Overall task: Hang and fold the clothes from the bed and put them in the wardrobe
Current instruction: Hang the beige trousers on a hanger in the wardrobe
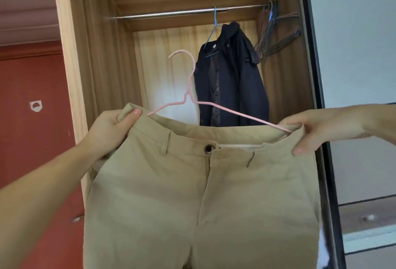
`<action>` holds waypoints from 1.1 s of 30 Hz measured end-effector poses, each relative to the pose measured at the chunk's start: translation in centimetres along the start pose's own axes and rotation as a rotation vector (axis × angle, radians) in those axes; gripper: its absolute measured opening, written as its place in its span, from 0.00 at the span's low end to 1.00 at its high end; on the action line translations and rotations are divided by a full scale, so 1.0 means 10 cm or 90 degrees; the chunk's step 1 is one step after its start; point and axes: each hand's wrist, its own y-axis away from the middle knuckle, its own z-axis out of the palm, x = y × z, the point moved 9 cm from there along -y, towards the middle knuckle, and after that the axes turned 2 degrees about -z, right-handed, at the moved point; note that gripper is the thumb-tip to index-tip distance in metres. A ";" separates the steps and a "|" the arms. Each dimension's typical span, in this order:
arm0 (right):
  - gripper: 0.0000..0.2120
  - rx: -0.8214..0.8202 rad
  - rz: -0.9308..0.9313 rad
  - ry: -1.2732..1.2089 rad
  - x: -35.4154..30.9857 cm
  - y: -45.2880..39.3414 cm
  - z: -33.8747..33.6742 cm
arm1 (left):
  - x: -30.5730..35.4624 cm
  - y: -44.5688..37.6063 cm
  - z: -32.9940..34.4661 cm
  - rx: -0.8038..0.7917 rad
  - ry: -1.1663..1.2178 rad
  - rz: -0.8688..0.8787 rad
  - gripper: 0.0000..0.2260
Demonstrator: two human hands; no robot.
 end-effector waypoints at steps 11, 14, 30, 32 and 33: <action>0.29 0.168 -0.146 -0.140 -0.39 -0.04 -0.27 | 0.05 0.03 0.11 -0.021 0.085 0.008 0.15; 0.35 0.048 -0.102 -0.263 -0.13 0.04 -0.16 | -0.07 0.01 -0.03 0.027 0.083 -0.020 0.17; 0.13 0.479 -0.040 -0.323 0.12 0.06 -0.41 | -0.20 0.01 -0.03 0.004 0.108 -0.047 0.11; 0.12 0.566 -0.046 -0.287 0.15 0.09 -0.46 | -0.18 -0.01 -0.03 0.005 0.097 -0.039 0.11; 0.13 0.597 -0.050 -0.271 0.16 0.10 -0.47 | -0.17 -0.02 -0.03 0.005 0.094 -0.036 0.11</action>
